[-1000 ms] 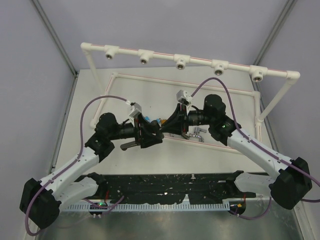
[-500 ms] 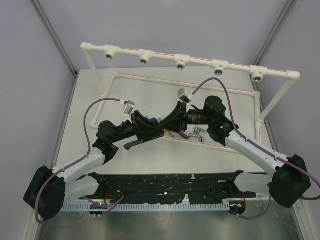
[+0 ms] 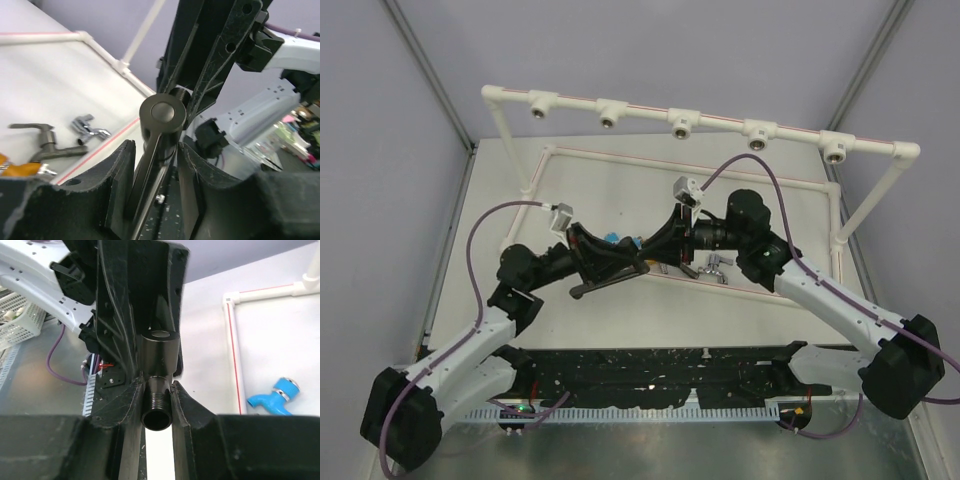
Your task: Install the water faucets
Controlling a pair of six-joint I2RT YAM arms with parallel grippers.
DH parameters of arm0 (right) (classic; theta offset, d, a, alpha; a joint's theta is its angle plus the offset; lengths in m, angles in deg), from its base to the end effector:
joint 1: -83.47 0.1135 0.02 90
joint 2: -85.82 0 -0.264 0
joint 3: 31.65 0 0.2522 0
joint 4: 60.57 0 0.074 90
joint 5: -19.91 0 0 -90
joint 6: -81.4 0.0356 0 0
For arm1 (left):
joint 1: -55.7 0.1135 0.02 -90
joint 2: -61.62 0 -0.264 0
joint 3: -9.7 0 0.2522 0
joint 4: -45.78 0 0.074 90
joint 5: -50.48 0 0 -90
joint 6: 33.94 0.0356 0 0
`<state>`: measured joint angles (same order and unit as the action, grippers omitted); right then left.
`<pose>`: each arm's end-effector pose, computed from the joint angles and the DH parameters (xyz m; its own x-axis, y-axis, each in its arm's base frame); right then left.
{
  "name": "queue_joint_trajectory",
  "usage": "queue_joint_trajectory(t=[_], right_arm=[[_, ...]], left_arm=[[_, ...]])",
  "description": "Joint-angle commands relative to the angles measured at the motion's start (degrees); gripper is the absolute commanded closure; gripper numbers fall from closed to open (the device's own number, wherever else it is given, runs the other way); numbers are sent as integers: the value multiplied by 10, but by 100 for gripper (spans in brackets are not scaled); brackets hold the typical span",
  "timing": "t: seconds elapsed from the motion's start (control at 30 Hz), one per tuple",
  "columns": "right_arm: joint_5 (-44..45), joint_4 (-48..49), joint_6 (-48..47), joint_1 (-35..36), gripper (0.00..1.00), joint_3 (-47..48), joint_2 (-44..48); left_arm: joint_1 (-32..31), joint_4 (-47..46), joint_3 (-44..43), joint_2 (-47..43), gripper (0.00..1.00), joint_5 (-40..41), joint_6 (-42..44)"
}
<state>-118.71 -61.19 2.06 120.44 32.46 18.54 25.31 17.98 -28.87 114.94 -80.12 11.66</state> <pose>0.1974 0.1820 0.3366 -0.2361 -0.0247 -0.9714 -0.9688 0.0839 0.2333 0.1648 -0.1235 0.2838 -0.5122 -0.3155 -0.7988 0.8014 0.1589 -0.5766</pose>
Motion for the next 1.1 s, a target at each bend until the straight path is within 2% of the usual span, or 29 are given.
queue_joint_trajectory(t=[0.0, 0.17, 0.2, 0.3, 0.37, 0.43, 0.6, 0.77, 1.07], right_arm=[[10, -28, -12, -37, 95, 41, 24], [-12, 16, 30, -36, 95, 34, 11], [-15, 21, 32, -35, 95, 34, 10], [-16, 35, 40, -32, 95, 35, 9], [-16, 43, 46, -31, 95, 35, 10], [-18, 47, 51, -31, 95, 35, 11], [-24, 85, 74, -27, 95, 31, 10], [-29, 103, 84, -16, 95, 35, 1], [-28, 114, 87, 0, 95, 37, -7]], left_arm=[[40, 106, -21, -77, 100, -3, 77], [39, 153, -37, -102, 98, -40, 120], [39, 148, -37, -100, 90, -45, 119], [39, 145, -37, -95, 49, -45, 121], [39, 138, -35, -89, 32, -45, 120], [39, 120, -30, -81, 25, -46, 107], [36, 23, -22, -42, 25, -50, 39], [20, -54, -31, 8, 33, -50, -7], [4, -116, -41, 49, 48, -55, -38]])
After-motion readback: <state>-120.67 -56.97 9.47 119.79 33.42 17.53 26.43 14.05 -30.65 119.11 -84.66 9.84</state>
